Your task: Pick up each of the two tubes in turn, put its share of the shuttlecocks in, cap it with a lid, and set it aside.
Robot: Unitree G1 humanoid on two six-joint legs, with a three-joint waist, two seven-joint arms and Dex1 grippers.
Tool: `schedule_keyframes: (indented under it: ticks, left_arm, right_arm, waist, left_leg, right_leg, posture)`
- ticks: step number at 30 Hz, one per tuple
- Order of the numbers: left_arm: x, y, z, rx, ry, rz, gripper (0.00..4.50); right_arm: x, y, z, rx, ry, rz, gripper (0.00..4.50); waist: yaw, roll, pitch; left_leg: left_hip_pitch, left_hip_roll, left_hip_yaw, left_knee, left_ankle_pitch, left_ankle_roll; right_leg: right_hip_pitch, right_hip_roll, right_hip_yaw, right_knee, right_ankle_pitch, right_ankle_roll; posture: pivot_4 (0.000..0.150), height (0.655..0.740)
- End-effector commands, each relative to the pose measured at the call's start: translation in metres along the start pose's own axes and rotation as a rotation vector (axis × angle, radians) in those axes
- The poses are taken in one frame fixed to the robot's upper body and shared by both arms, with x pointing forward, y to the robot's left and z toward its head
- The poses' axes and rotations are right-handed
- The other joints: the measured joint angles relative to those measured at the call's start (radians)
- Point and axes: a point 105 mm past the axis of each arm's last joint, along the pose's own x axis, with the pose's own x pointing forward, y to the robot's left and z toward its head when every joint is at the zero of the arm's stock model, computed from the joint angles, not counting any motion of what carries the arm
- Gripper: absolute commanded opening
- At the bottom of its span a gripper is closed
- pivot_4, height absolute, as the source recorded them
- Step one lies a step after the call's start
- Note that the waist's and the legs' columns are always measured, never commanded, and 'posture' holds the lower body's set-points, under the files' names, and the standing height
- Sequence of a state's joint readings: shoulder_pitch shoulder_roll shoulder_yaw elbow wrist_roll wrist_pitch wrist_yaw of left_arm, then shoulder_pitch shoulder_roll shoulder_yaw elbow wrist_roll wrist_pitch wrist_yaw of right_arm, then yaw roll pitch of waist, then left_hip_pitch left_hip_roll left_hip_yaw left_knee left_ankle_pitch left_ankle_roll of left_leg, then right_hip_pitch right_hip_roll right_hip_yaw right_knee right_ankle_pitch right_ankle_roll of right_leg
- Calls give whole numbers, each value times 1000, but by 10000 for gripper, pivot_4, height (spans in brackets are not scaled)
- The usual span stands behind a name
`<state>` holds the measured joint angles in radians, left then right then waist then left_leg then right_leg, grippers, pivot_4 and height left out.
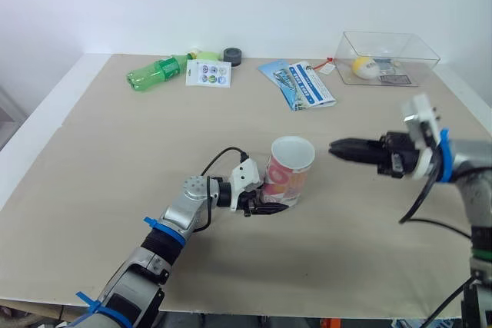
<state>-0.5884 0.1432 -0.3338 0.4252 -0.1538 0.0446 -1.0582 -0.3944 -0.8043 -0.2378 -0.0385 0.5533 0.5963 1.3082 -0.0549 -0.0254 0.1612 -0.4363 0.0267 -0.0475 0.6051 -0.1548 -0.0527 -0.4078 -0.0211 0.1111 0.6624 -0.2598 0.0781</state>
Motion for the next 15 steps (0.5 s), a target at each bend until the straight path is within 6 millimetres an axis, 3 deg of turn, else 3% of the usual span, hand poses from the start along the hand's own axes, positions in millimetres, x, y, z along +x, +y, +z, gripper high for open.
schedule_keyframes:
  ticks: [1,2,4,5,6,8,15]
  left_arm:
    - [-6,3,-7,-7,26,19,32938]
    - [-7,4,-7,-4,23,22,36792]
    - [-8,5,-5,6,14,27,42477]
    - [-9,5,-4,6,10,22,45000]
    - [-9,5,-2,10,4,18,45000]
    - [-10,6,2,23,-13,19,45000]
    - [-21,9,4,56,-13,15,45000]
  right_arm:
    - [1,4,-8,-53,-41,-41,18035]
    - [2,3,-18,-56,-26,-52,23562]
    - [6,5,-36,-44,-1,-47,27914]
    - [8,7,-42,-40,8,-35,33178]
    - [10,9,-46,-38,15,-22,35055]
    - [14,11,-53,-40,24,-4,44033]
    - [32,19,-69,-17,40,69,44575]
  waist:
    - [0,0,0]
    - [1,0,1]
    - [1,1,2]
    - [1,1,2]
    - [1,1,2]
    - [-1,3,4]
    - [0,4,5]
  left_leg:
    - [0,0,0,0,0,0]
    - [0,0,0,0,0,0]
    - [1,0,-1,1,0,0]
    - [1,0,0,1,0,0]
    - [1,0,0,1,0,0]
    - [1,0,0,1,0,0]
    - [0,0,-1,1,0,0]
  right_leg:
    - [0,0,0,0,0,0]
    - [0,0,0,0,0,0]
    - [1,1,0,0,1,0]
    - [1,1,0,0,1,0]
    - [1,1,0,0,1,0]
    - [1,1,0,0,1,0]
    - [1,1,0,0,1,0]
  posture:
    - [1500,7400]
    - [1500,7400]
    - [1500,7400]
    - [1500,7400]
    - [1500,7400]
    - [1500,7400]
    - [1500,7400]
